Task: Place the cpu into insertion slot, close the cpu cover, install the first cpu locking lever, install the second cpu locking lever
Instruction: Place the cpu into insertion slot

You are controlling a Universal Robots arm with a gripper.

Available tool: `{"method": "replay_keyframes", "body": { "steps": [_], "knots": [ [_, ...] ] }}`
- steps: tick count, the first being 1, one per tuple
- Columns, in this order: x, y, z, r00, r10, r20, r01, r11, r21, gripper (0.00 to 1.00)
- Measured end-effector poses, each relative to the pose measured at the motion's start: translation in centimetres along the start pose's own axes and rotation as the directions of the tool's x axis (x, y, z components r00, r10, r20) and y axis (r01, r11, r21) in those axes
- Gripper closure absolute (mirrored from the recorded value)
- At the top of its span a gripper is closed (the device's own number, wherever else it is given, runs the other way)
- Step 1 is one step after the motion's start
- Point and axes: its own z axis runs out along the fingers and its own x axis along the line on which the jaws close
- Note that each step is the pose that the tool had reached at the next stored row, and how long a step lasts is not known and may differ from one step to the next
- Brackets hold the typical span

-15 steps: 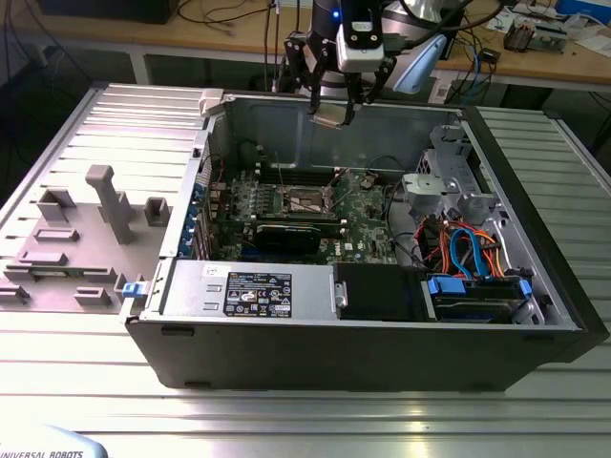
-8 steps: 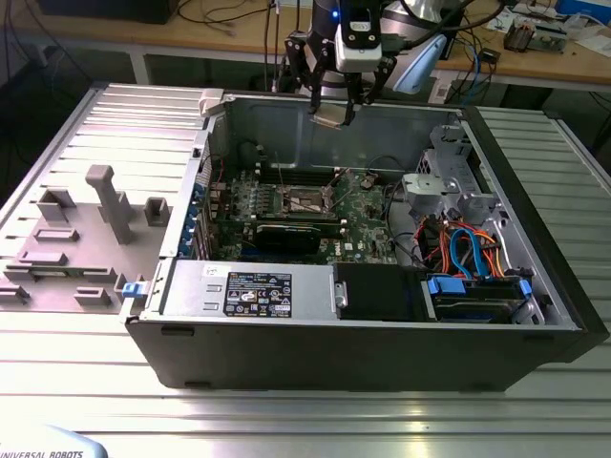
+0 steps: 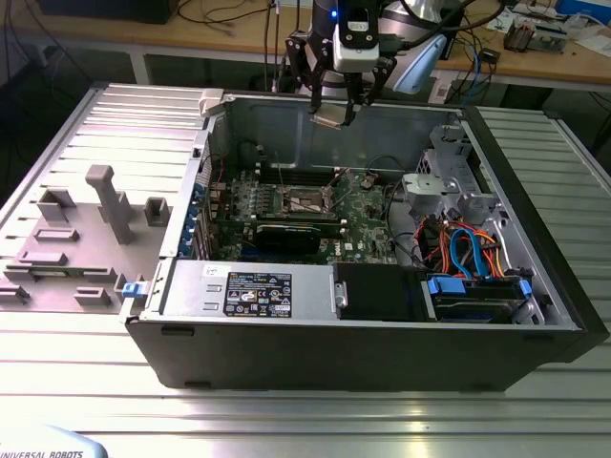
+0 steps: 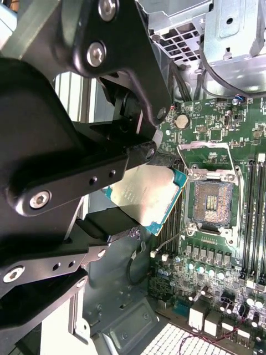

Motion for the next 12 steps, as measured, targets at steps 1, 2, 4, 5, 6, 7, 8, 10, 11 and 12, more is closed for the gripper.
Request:
{"method": "replay_keyframes", "body": {
  "steps": [1,2,4,5,6,7,8,10,11,12],
  "knots": [
    [0.00,0.00,0.00,1.0000,0.000,0.0001,0.000,1.0000,0.0001,0.46],
    [0.00,0.00,0.00,1.0000,0.000,0.0001,0.000,1.0000,0.0002,0.46],
    [0.00,0.00,0.00,1.0000,0.007,0.0008,-0.007,1.0000,0.0002,0.46],
    [0.00,0.00,0.00,0.9999,0.014,0.0014,-0.014,0.9999,0.0001,0.46],
    [0.00,0.00,0.00,0.9994,0.033,0.0031,-0.033,0.9994,0.0000,0.46],
    [0.00,0.00,0.00,0.9987,0.051,0.0046,-0.051,0.9987,-0.0002,0.46],
    [0.00,0.00,0.01,0.9981,0.061,0.0055,-0.061,0.9982,-0.0004,0.46],
    [0.00,0.00,0.01,0.9974,0.072,0.0065,-0.072,0.9974,-0.0006,0.46],
    [0.00,0.00,0.01,0.9973,0.073,0.0066,-0.073,0.9973,-0.0006,0.46],
    [0.00,0.00,0.01,0.9973,0.073,0.0066,-0.073,0.9973,-0.0006,0.46]
  ]
}}
